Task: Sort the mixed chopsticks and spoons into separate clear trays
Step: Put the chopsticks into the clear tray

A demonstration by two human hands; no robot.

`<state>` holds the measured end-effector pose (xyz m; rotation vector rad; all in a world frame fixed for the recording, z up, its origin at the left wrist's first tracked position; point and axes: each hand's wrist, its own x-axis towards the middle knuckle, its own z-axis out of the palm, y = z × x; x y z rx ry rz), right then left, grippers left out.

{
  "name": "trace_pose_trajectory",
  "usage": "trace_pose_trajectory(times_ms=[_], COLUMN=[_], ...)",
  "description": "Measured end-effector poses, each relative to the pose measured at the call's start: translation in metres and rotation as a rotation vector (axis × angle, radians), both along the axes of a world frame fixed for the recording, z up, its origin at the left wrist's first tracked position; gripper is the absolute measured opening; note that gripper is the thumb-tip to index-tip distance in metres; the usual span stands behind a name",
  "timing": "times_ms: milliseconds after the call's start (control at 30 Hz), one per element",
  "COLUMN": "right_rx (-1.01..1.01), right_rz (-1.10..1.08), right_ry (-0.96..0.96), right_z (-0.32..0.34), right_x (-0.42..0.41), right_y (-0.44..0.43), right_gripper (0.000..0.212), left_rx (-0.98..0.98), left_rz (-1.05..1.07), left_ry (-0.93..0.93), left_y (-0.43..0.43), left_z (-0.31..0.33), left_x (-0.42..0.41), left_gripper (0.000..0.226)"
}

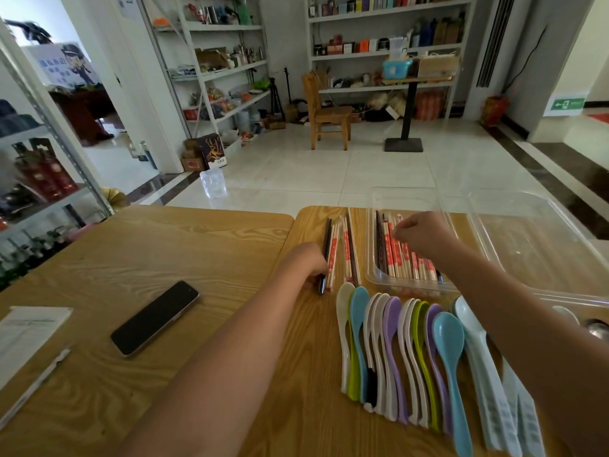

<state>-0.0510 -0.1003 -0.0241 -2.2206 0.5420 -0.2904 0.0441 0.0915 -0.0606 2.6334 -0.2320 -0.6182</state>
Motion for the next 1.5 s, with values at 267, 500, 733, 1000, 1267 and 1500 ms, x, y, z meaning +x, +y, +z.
trace_pose_trajectory(times_ms=[267,500,733,1000,1267,1500], right_rx=[0.046,0.04,0.032,0.231,0.697,0.71], right_rz=[-0.008,-0.003,0.002,-0.045,-0.095,-0.082], right_ry=[0.009,0.038,0.057,0.109,0.057,0.062], right_z=[-0.002,-0.008,-0.011,-0.006,0.011,0.014], right_x=[0.002,0.002,0.002,0.016,0.016,0.014], right_y=[0.005,0.006,0.007,0.016,0.039,0.034], right_gripper=[0.01,0.014,0.014,0.034,0.029,0.019], left_rx=[-0.054,-0.033,-0.133,-0.387,-0.628,-0.659], left_rz=[0.069,0.048,0.088,0.08,-0.042,-0.082], left_ry=[0.051,0.037,0.1,0.111,0.178,0.227], left_y=[0.004,0.006,0.012,0.015,-0.008,-0.015], left_z=[-0.004,-0.003,0.003,0.024,0.051,0.047], left_x=[-0.001,-0.006,-0.013,-0.02,-0.044,-0.049], left_gripper=[0.012,0.011,0.011,0.013,0.012,0.013])
